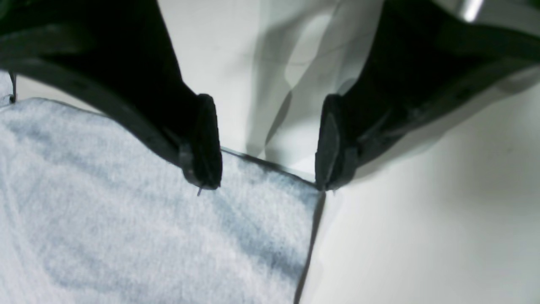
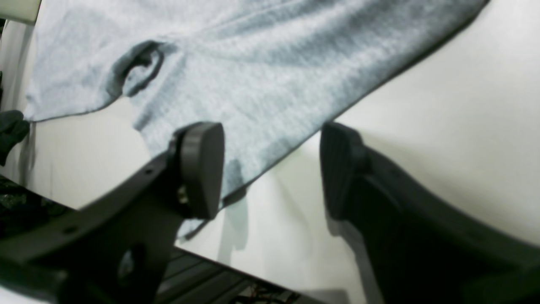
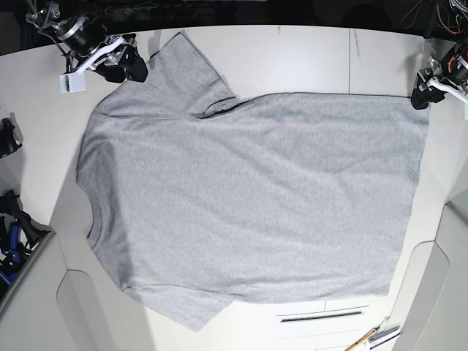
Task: Fold the T-shirt properly
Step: 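Move both grippers to the shirt's shoulder edge and grasp it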
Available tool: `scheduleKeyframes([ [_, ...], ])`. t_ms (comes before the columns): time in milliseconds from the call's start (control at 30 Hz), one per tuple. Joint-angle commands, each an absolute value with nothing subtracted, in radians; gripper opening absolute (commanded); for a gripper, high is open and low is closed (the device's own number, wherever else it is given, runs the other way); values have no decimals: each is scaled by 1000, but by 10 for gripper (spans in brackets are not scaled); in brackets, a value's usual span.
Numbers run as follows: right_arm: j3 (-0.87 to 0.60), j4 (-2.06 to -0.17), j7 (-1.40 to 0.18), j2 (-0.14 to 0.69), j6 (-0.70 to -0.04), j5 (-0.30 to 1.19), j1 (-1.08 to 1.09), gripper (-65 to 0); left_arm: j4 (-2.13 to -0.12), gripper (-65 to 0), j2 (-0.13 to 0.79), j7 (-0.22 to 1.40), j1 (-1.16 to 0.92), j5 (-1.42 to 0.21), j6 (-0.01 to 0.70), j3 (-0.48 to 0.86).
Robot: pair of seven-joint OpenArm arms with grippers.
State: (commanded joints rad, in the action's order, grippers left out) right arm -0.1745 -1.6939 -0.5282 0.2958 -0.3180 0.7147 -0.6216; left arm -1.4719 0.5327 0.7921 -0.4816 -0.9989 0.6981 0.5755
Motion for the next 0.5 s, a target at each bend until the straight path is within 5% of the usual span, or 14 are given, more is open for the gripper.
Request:
scheduleKeyframes([
  [500,-173,-1694,-610,256,-319,745,-621,-285,-1472,-259,531,737,-479,-964,698,612],
])
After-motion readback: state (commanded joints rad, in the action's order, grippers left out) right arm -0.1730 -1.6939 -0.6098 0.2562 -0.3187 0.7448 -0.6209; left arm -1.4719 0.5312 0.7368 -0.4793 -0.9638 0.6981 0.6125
